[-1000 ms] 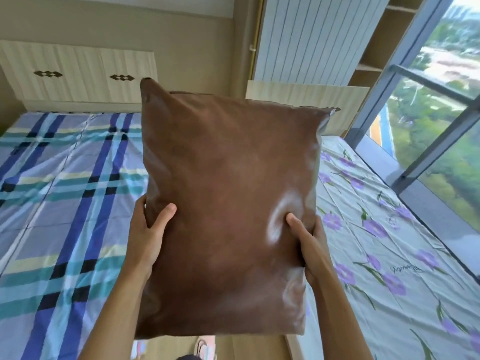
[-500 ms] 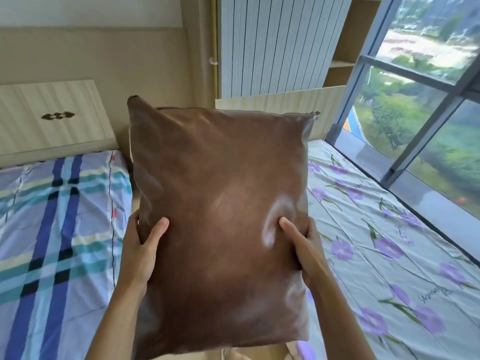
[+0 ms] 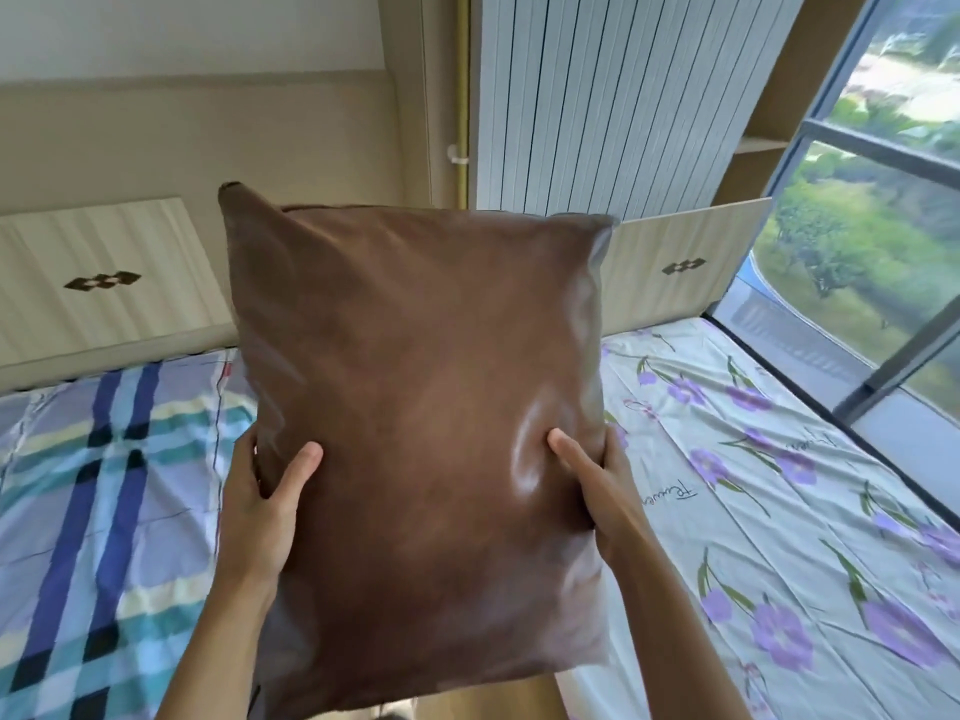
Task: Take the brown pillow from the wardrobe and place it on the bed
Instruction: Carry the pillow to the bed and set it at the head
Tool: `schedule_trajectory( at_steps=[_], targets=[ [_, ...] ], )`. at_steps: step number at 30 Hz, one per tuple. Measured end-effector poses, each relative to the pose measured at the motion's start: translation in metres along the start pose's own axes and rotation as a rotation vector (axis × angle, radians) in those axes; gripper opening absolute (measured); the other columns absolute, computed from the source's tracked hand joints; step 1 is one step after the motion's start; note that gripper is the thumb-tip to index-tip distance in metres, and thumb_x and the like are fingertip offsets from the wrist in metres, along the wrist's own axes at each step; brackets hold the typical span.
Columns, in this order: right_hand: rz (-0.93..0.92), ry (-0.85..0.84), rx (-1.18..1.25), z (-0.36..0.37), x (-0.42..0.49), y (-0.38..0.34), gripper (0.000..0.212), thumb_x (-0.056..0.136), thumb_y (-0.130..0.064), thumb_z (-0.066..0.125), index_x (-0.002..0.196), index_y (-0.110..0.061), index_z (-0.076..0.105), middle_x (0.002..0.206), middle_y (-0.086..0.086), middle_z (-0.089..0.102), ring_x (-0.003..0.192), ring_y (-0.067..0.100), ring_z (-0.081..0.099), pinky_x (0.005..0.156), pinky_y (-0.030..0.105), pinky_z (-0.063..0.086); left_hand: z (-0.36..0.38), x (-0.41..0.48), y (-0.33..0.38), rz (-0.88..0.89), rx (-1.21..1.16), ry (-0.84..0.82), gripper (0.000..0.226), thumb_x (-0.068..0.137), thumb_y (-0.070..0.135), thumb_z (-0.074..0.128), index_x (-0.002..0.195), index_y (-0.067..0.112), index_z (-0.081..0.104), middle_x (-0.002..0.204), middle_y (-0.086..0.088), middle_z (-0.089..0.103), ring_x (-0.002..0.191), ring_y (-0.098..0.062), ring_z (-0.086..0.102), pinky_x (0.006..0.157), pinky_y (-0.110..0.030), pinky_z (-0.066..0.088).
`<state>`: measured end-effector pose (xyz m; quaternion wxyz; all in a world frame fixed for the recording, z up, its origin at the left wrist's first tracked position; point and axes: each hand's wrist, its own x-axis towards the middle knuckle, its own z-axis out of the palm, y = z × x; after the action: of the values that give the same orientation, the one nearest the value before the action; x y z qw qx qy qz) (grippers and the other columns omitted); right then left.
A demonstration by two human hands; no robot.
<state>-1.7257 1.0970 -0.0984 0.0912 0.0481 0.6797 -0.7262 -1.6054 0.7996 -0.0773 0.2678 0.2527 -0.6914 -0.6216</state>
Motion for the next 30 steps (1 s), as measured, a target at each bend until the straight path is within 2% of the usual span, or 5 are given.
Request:
schedule_trajectory(
  at_steps=[5, 12, 15, 20, 30],
  targets=[
    [0.041, 0.122, 0.048, 0.028, 0.082, 0.004, 0.061, 0.065, -0.057, 0.086, 0.12, -0.037, 0.068, 0.113, -0.018, 0.079, 0.106, 0.0, 0.073, 0.092, 0.028, 0.053, 0.05, 0.119, -0.02, 0.006, 0.029, -0.149, 0.046, 0.089, 0.042, 0.074, 0.133, 0.034, 0.061, 0.122, 0.02, 0.071, 0.115, 0.004, 0.064, 0.101, -0.03, 0.047],
    [0.07, 0.402, 0.149, 0.036, 0.159, 0.0, 0.072, 0.061, -0.06, 0.088, 0.12, -0.026, 0.065, 0.1, -0.019, 0.08, 0.095, 0.001, 0.076, 0.071, 0.016, 0.057, 0.157, 0.266, -0.019, 0.021, 0.028, -0.45, 0.03, 0.085, 0.039, 0.074, 0.114, 0.04, 0.067, 0.108, 0.026, 0.075, 0.099, 0.011, 0.067, 0.084, -0.015, 0.05],
    [0.087, 0.523, 0.203, 0.023, 0.184, 0.002, 0.072, 0.06, -0.064, 0.086, 0.118, -0.028, 0.064, 0.099, -0.019, 0.08, 0.094, 0.0, 0.076, 0.075, 0.019, 0.057, 0.216, 0.302, -0.016, 0.021, 0.035, -0.606, 0.044, 0.076, 0.053, 0.073, 0.118, 0.042, 0.067, 0.115, 0.026, 0.074, 0.105, 0.007, 0.068, 0.088, -0.021, 0.048],
    [0.096, 0.654, 0.263, -0.016, 0.234, 0.013, 0.068, 0.066, -0.06, 0.087, 0.125, -0.032, 0.066, 0.118, -0.008, 0.079, 0.11, 0.014, 0.075, 0.103, 0.045, 0.056, 0.32, 0.338, -0.027, 0.026, 0.054, -0.798, 0.049, 0.077, 0.053, 0.073, 0.125, 0.045, 0.066, 0.124, 0.021, 0.072, 0.115, 0.002, 0.066, 0.098, -0.028, 0.047],
    [0.201, 0.952, 0.331, -0.073, 0.322, 0.043, 0.081, 0.06, -0.067, 0.084, 0.125, -0.026, 0.058, 0.118, -0.007, 0.077, 0.111, 0.015, 0.073, 0.105, 0.047, 0.055, 0.494, 0.384, -0.058, 0.04, 0.173, -1.062, 0.066, 0.075, 0.061, 0.072, 0.137, 0.043, 0.059, 0.133, 0.029, 0.065, 0.124, 0.009, 0.057, 0.109, -0.03, 0.042]
  ],
)
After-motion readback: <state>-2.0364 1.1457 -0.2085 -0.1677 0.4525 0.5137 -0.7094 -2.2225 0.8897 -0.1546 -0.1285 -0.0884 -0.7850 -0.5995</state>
